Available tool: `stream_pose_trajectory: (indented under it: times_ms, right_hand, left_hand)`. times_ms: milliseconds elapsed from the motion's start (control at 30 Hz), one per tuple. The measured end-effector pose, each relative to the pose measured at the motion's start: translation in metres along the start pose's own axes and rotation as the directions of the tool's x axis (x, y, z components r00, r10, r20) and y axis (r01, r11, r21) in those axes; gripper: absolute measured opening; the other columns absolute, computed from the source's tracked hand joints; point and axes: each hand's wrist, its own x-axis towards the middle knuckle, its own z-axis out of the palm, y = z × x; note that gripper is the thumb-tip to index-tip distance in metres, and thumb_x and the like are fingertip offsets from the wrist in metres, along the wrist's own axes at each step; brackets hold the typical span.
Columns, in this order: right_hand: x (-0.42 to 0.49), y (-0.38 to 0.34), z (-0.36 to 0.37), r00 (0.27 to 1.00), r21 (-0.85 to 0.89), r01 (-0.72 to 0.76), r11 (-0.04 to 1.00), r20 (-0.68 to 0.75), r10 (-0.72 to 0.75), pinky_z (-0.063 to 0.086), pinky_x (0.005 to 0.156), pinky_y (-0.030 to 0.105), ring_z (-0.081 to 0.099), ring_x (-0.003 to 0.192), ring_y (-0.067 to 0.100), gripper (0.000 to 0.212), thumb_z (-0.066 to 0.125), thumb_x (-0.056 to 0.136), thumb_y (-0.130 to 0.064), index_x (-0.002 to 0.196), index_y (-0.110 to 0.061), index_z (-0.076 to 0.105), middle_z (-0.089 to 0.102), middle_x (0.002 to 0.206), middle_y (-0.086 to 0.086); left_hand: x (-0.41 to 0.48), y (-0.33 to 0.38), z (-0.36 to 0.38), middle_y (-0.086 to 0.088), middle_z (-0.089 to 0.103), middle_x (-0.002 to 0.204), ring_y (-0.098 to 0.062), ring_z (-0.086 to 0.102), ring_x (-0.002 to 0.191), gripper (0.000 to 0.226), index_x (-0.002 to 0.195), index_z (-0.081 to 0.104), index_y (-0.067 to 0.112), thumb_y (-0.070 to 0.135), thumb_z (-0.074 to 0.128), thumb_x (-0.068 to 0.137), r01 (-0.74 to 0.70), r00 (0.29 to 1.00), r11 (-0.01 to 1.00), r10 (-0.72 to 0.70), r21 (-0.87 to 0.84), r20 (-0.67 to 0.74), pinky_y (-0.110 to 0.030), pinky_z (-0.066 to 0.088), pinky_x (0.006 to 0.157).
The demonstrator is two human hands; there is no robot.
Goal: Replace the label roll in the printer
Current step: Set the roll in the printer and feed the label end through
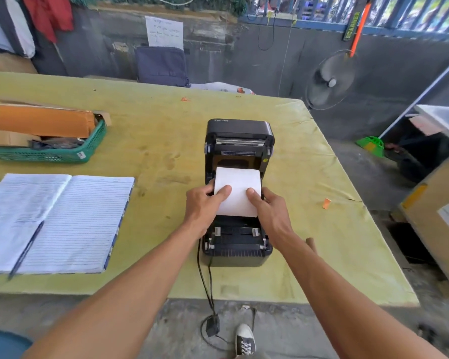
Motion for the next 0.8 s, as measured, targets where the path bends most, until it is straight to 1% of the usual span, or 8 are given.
stream_pose_trajectory:
  times_ms: [133,267,333,433,500,600,667,800]
  right_hand:
    - [0.016,-0.001,0.002,1.0,-0.013,-0.002,1.0,-0.003,0.002,0.057,0.092,0.047,0.07,0.099,0.026,0.039,0.06,0.096,-0.038,0.122,-0.009,0.065,0.074,0.11,0.006]
    - [0.03,-0.001,-0.001,1.0,-0.059,0.012,0.998,0.019,-0.011,0.06,0.086,0.046,0.072,0.092,0.028,0.024,0.06,0.097,-0.032,0.105,-0.011,0.067,0.075,0.099,0.008]
    - [0.038,0.001,-0.003,1.0,-0.092,0.019,0.996,0.022,-0.017,0.058,0.086,0.052,0.07,0.092,0.037,0.033,0.059,0.097,-0.032,0.099,-0.001,0.067,0.073,0.101,0.02]
    - [0.048,0.008,-0.002,0.999,-0.152,-0.002,0.988,0.033,0.007,0.056,0.085,0.056,0.066,0.094,0.044,0.049,0.057,0.097,-0.037,0.102,0.011,0.066,0.066,0.109,0.031]
    - [0.053,0.013,-0.001,0.999,-0.179,-0.014,0.984,0.049,0.023,0.055,0.086,0.056,0.064,0.096,0.046,0.055,0.056,0.097,-0.039,0.102,0.015,0.065,0.064,0.112,0.032]
    - [0.057,0.021,0.002,0.997,-0.195,-0.035,0.98,0.056,0.046,0.053,0.093,0.053,0.064,0.103,0.037,0.051,0.055,0.098,-0.042,0.099,0.007,0.069,0.064,0.118,0.024]
    - [0.058,0.026,0.003,0.997,-0.2,-0.018,0.98,0.064,0.032,0.054,0.086,0.054,0.065,0.09,0.034,0.053,0.055,0.098,-0.04,0.092,0.012,0.067,0.065,0.107,0.031]
    - [0.061,0.031,0.004,0.998,-0.203,0.021,0.979,0.057,-0.01,0.053,0.073,0.054,0.057,0.069,0.033,0.055,0.056,0.097,-0.034,0.086,0.019,0.061,0.062,0.094,0.039]
  left_hand:
    - [0.011,-0.006,0.004,0.012,0.073,0.095,-0.001,0.069,0.081,0.027,0.107,0.073,0.017,0.029,0.074,0.083,0.015,1.0,1.0,-0.016,-0.025,-0.018,-0.016,0.054,0.067]
    - [0.021,-0.01,0.011,0.009,0.074,0.098,-0.003,0.069,0.084,0.029,0.111,0.072,0.015,0.028,0.074,0.084,0.036,0.999,0.999,-0.036,-0.028,-0.022,-0.012,0.051,0.066]
    - [0.025,-0.014,0.014,0.006,0.074,0.103,-0.003,0.07,0.085,0.03,0.112,0.072,0.014,0.026,0.074,0.085,0.038,0.999,0.998,-0.039,-0.04,-0.02,-0.012,0.052,0.067]
    - [0.029,-0.021,0.016,0.002,0.072,0.113,-0.003,0.07,0.085,0.033,0.115,0.07,0.011,0.023,0.074,0.084,0.055,0.998,0.998,-0.056,-0.039,-0.016,-0.018,0.055,0.072]
    - [0.031,-0.027,0.017,0.0,0.071,0.115,-0.003,0.07,0.086,0.032,0.114,0.071,0.011,0.024,0.074,0.084,0.067,0.997,0.998,-0.067,-0.023,-0.026,-0.019,0.055,0.075]
    - [0.034,-0.032,0.018,-0.004,0.067,0.125,-0.011,0.066,0.105,0.038,0.119,0.069,0.011,0.026,0.075,0.084,0.093,0.995,0.996,-0.093,0.006,-0.039,-0.03,0.054,0.092]
    - [0.035,-0.034,0.018,-0.004,0.062,0.132,-0.016,0.062,0.114,0.044,0.123,0.066,0.011,0.028,0.075,0.083,0.117,0.992,0.992,-0.115,0.045,-0.046,-0.035,0.051,0.098]
    - [0.034,-0.037,0.018,-0.002,0.062,0.133,-0.01,0.065,0.106,0.044,0.122,0.067,0.012,0.029,0.075,0.082,0.11,0.993,0.991,-0.106,0.071,-0.055,-0.027,0.054,0.09]
